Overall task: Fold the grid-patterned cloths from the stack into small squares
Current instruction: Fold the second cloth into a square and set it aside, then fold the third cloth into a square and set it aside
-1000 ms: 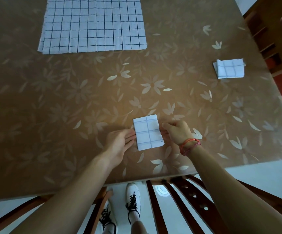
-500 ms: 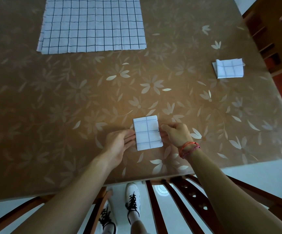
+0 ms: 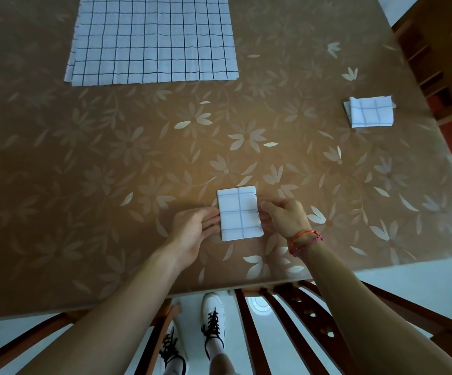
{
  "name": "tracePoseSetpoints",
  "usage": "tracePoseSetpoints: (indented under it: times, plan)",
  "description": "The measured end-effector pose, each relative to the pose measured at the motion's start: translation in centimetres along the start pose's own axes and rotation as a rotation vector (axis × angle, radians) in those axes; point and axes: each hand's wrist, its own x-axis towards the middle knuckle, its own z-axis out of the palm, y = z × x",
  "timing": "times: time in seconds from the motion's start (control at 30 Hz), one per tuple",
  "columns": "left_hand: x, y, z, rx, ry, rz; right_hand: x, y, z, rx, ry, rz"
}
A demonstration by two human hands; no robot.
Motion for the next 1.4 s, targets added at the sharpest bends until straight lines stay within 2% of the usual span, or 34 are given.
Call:
tracePoseSetpoints:
  times: [0.23, 0.3, 0.47, 0.6, 0.67, 0.77, 0.93, 1.03, 1.1, 1.2, 1.33, 1.4]
  plan:
    - [-0.5, 0.5, -0.4, 0.093, 0.006, 0.046, 0.0, -0.4, -0.3, -0.155, 0.048, -0.077]
    - [-0.5, 0.9, -1.0, 0.262, 0.050, 0.139, -0.4, -1.4, -0.5, -0.247, 0.080, -0.155]
    - [0.3, 4.4, -3.4, 0.683, 0.106, 0.509, 0.3, -5.0, 1.4, -0.379, 0.069, -0.319]
    - [1.3, 8.4, -6.1, 0.940, 0.143, 0.670, 1.2, -8.3, 3.8, -0.490, 0.029, -0.460]
    - [1.9, 10.4, -7.4, 1.091, 0.222, 0.755, 1.7, -10.1, 5.2, -0.557, 0.008, -0.531]
    - [3.1, 13.2, -9.3, 1.170, 0.273, 0.825, 2.8, -12.5, 7.3, -0.646, 0.004, -0.601]
    - [6.9, 17.3, -12.3, 1.272, 0.349, 0.844, 6.0, -16.6, 10.3, -0.808, -0.014, -0.638]
    - [11.1, 19.8, -14.0, 1.355, 0.412, 0.831, 9.2, -18.9, 11.6, -0.915, -0.006, -0.545]
    - [13.7, 21.4, -14.7, 1.361, 0.418, 0.804, 12.7, -19.3, 12.7, -0.947, 0.068, -0.627]
    - [17.2, 23.0, -15.2, 1.352, 0.404, 0.807, 18.4, -19.3, 14.4, -0.984, 0.009, -0.557]
    - [21.6, 24.5, -15.7, 1.380, 0.400, 0.725, 21.0, -21.2, 15.0, -0.922, 0.199, -0.648]
    - [23.2, 25.2, -15.4, 1.371, 0.422, 0.747, 22.8, -21.6, 15.1, -0.941, 0.238, -0.661]
